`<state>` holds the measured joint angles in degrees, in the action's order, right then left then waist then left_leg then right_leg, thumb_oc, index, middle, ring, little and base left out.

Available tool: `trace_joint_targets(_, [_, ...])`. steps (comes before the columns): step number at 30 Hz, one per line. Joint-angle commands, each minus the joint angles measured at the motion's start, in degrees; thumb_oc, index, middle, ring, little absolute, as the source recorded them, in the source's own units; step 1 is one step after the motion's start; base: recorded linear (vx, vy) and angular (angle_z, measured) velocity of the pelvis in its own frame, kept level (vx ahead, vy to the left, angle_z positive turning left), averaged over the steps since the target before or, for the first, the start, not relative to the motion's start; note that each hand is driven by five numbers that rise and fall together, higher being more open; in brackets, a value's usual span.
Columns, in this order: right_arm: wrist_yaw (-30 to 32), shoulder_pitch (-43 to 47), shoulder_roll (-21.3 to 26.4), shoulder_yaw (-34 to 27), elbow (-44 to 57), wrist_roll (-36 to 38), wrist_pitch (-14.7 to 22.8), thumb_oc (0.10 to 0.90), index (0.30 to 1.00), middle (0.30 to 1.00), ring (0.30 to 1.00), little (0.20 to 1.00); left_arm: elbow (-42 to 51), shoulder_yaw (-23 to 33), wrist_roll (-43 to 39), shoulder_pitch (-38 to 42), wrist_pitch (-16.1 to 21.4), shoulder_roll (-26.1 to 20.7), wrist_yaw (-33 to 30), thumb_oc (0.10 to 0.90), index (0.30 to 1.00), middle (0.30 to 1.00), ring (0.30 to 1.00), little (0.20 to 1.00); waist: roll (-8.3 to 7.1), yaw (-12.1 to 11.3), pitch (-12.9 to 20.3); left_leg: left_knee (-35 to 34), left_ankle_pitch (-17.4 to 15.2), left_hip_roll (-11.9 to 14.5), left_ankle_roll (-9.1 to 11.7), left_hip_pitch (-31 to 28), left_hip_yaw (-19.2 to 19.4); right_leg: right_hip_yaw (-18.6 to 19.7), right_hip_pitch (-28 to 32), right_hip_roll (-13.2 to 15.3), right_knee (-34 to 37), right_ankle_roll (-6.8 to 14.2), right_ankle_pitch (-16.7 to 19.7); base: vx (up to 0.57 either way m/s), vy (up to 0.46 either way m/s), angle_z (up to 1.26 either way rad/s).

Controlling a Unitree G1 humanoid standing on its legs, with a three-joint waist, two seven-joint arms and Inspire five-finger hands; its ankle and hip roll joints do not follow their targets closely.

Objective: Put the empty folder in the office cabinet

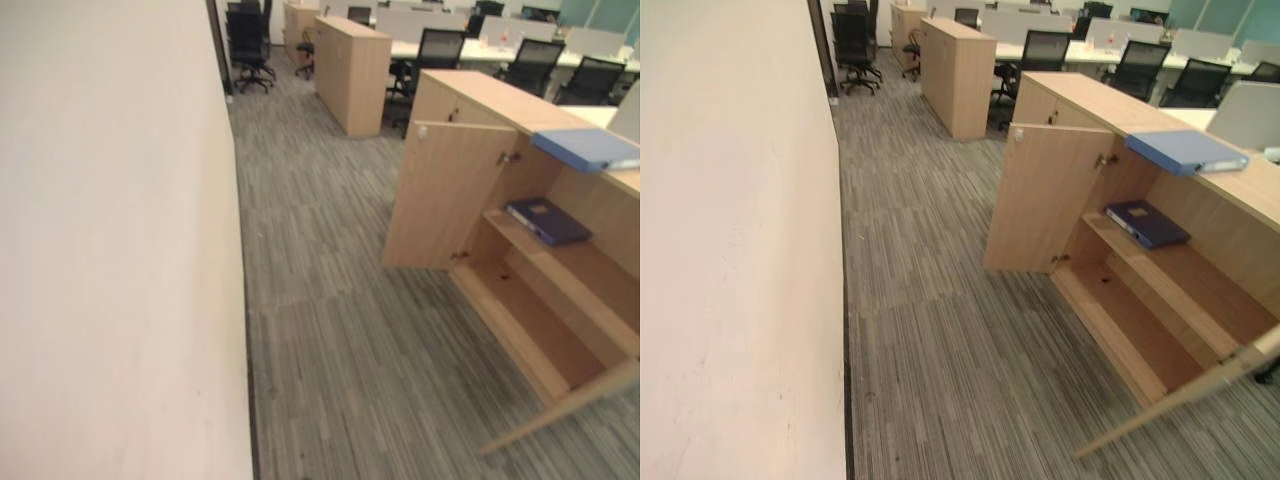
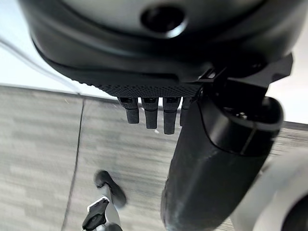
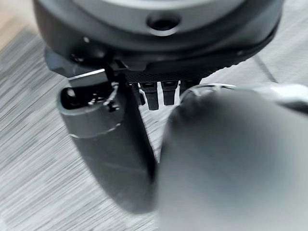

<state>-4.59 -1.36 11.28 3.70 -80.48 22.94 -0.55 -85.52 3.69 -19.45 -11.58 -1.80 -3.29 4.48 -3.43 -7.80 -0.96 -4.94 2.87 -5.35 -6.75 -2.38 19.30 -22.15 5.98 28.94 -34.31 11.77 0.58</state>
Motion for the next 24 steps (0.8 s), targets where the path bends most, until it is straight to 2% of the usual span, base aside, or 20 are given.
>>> trace_joint_targets(1, [-1.20,5.44,1.54,0.78,1.18,-0.23,-0.43,0.800,0.900,0.900,0.900,0.900,1.48,-3.72,3.83,3.75,1.52,-7.78,-1.05,0.800,0.900,0.900,0.900,0.900,3.33,0.20,-4.05,-0.06,-2.08,-1.97,1.40,1.41,-2.85,-1.47,0.92,1.60,-1.44,1.59,19.40,0.31,0.390,0.86])
trace_joint_targets(2, [-1.36,6.46,1.11,1.68,2.47,0.13,-0.07,0.800,0.900,0.900,0.900,0.900,2.12,-4.30,4.06,3.79,1.57,-7.96,-0.75,0.800,0.900,0.900,0.900,0.900,4.08,1.01,-5.07,-0.06,-3.65,-1.85,1.25,-0.55,-2.89,-3.92,-2.91,1.83,-3.53,0.55,14.52,0.15,0.124,0.74])
trace_joint_targets(3, [-1.35,6.48,1.11,1.70,2.48,0.14,-0.08,0.800,0.900,0.900,0.900,0.900,2.13,-4.28,4.06,3.80,1.56,-7.96,-0.75,0.800,0.900,0.900,0.900,0.900,4.07,1.09,-5.11,-0.06,-3.67,-1.82,1.31,-0.58,-2.95,-4.04,-2.83,1.82,-3.59,0.50,14.35,0.22,0.164,0.45])
trace_joint_targets(4, [-1.51,7.15,1.01,2.14,3.20,0.56,0.14,0.800,0.900,0.900,0.900,0.900,2.28,-4.51,3.89,3.76,1.65,-8.01,-0.71,0.800,0.900,0.900,0.900,0.900,4.72,1.77,-5.95,-0.06,-3.99,-1.15,1.47,-1.74,-3.07,-5.49,-5.87,-0.23,-3.22,-0.78,10.12,0.12,0.017,0.20])
trace_joint_targets(5, [-1.50,7.82,1.02,2.29,3.88,0.88,0.29,0.800,0.900,0.900,0.900,0.900,2.20,-4.65,3.84,3.58,1.68,-7.83,-0.58,0.800,0.900,0.900,0.900,0.900,5.14,1.97,-6.61,-0.06,-4.26,-0.69,1.76,-2.48,-3.50,-6.41,-8.00,-1.85,-0.66,-1.21,8.56,0.17,-0.013,-0.03])
trace_joint_targets(6, [-1.56,8.40,1.04,2.24,4.40,1.36,0.50,0.800,0.900,0.900,0.900,0.900,2.16,-4.74,3.98,3.24,1.68,-7.49,-0.43,0.800,0.900,0.900,0.900,0.900,5.89,2.14,-7.18,-0.06,-4.37,0.18,2.31,-3.19,-3.59,-7.68,-8.78,-4.12,3.78,-1.52,8.15,0.11,-0.056,-0.05])
trace_joint_targets(7, [-1.56,8.40,1.06,2.24,4.40,1.36,0.50,0.800,0.900,0.900,0.900,0.900,2.16,-4.74,3.98,3.24,1.68,-7.48,-0.43,0.800,0.900,0.900,0.900,0.900,6.00,2.17,-7.22,-0.06,-4.37,0.28,2.34,-3.25,-3.63,-7.80,-8.60,-4.28,3.99,-1.55,8.23,0.19,-0.114,-0.10])
trace_joint_targets(8, [-1.61,9.53,0.71,2.53,5.31,2.39,0.80,0.800,0.900,0.900,0.900,0.900,1.76,-4.93,4.12,2.05,1.77,-6.81,-0.42,0.800,0.900,0.900,0.900,0.900,6.05,2.82,-8.18,-0.06,-5.00,0.58,3.36,-5.31,-3.88,-8.24,-12.09,-8.93,14.27,-1.39,8.30,0.14,-0.089,0.20])
trace_joint_targets(9, [-1.60,9.55,0.74,2.57,5.31,2.42,0.80,0.800,0.900,0.900,0.900,0.900,1.76,-4.90,4.14,2.05,1.78,-6.76,-0.43,0.800,0.900,0.900,0.900,0.900,6.44,2.75,-8.22,-0.06,-4.97,1.11,3.56,-5.39,-3.79,-8.59,-11.40,-9.83,15.67,-1.68,8.93,0.21,-0.157,0.16])
trace_joint_targets(10, [-1.69,9.78,0.65,2.51,5.55,2.93,0.86,0.800,0.900,0.900,0.900,0.900,1.56,-4.56,4.36,1.81,1.77,-6.61,-0.24,0.800,0.900,0.900,0.900,0.900,5.80,2.88,-8.33,-0.06,-5.48,0.97,4.19,-6.23,-3.92,-8.86,-12.21,-11.68,21.86,-1.02,9.37,0.28,-0.215,-0.07])
trace_joint_targets(11, [-1.98,9.92,0.50,2.58,5.69,3.71,0.90,0.800,0.900,0.900,0.900,0.900,1.14,-3.97,4.78,1.67,1.91,-6.57,-0.10,0.800,0.900,0.900,0.900,0.900,4.61,3.22,-8.30,-0.06,-6.77,1.39,5.75,-8.22,-3.73,-10.53,-13.13,-15.37,33.50,0.23,12.21,0.39,-0.268,-0.50])
trace_joint_targets(12, [-2.03,9.71,0.51,2.40,5.66,3.69,0.84,0.800,0.900,0.900,0.900,0.900,1.08,-3.72,4.96,1.73,1.94,-6.59,0.18,0.800,0.900,0.900,0.900,0.900,4.07,3.55,-8.24,-0.06,-7.35,1.65,6.40,-9.00,-3.81,-10.93,-13.32,-16.48,37.79,0.92,14.01,0.42,-0.255,-0.43])
trace_joint_targets(13, [-2.03,9.39,0.54,2.10,5.56,3.60,0.75,0.800,0.900,0.900,0.900,0.900,0.98,-3.18,5.03,1.80,1.87,-6.71,0.50,0.800,0.900,0.900,0.900,0.900,3.66,3.92,-8.05,-0.06,-7.71,2.03,6.85,-9.51,-3.86,-10.63,-13.91,-16.37,39.21,1.57,15.00,0.30,-0.171,-0.19])
trace_joint_targets(14, [-2.04,9.12,0.57,2.01,5.59,3.77,0.68,0.800,0.900,0.900,0.900,0.900,0.92,-2.84,5.03,2.09,1.91,-6.76,0.46,0.800,0.900,0.900,0.900,0.900,3.36,3.97,-7.72,-0.06,-7.99,2.09,7.03,-9.46,-4.30,-10.20,-13.78,-16.15,39.31,1.26,13.39,0.30,-0.153,0.15])
trace_joint_targets(16, [-1.98,8.68,0.57,1.90,5.36,3.78,0.58,0.800,0.900,0.900,0.900,0.900,0.72,-2.50,5.37,2.28,2.04,-6.76,0.26,0.800,0.900,0.900,0.900,0.900,3.08,3.73,-7.11,-0.06,-8.63,2.31,7.31,-9.53,-4.29,-11.45,-12.89,-15.69,39.31,1.21,13.59,0.28,-0.128,0.36])
trace_joint_targets(18, [-1.48,7.88,1.18,1.19,4.04,3.47,0.41,0.800,0.900,0.900,0.900,0.900,0.43,-2.16,5.28,2.76,1.81,-6.32,-0.45,0.800,0.900,0.900,0.900,0.900,3.13,4.29,-5.68,-0.06,-8.91,4.01,7.97,-9.46,-4.91,-12.25,-11.57,-16.30,39.31,-0.35,13.49,0.34,-0.156,0.10])
trace_joint_targets(19, [-1.48,7.88,1.18,1.20,4.04,3.47,0.41,0.800,0.900,0.900,0.900,0.900,0.43,-2.16,5.28,2.76,1.81,-6.31,-0.45,0.800,0.900,0.900,0.900,0.900,3.14,4.30,-5.68,-0.06,-8.91,4.01,7.98,-9.46,-4.93,-12.27,-11.57,-16.30,39.31,-0.35,13.49,0.33,-0.179,0.08])
trace_joint_targets(20, [-1.01,7.25,2.16,0.28,3.40,3.68,0.41,0.800,0.900,0.900,0.900,0.900,0.73,-2.37,4.92,3.66,1.78,-6.38,-0.77,0.800,0.900,0.900,0.900,0.900,3.47,4.74,-5.45,-0.06,-9.56,5.83,8.82,-9.88,-5.81,-11.88,-11.73,-17.47,38.50,-1.30,12.22,0.33,-0.208,0.19])
trace_joint_targets(24, [0.22,6.85,3.96,-1.62,1.72,5.11,0.73,0.800,0.900,0.900,0.900,0.900,1.74,-4.37,4.18,6.07,2.01,-5.98,-1.85,0.800,0.900,0.900,0.900,0.900,4.36,6.18,-5.40,-0.06,-8.94,10.19,11.31,-9.77,-5.49,-13.23,-12.64,-18.14,34.41,-3.07,8.06,0.30,-0.222,0.36])
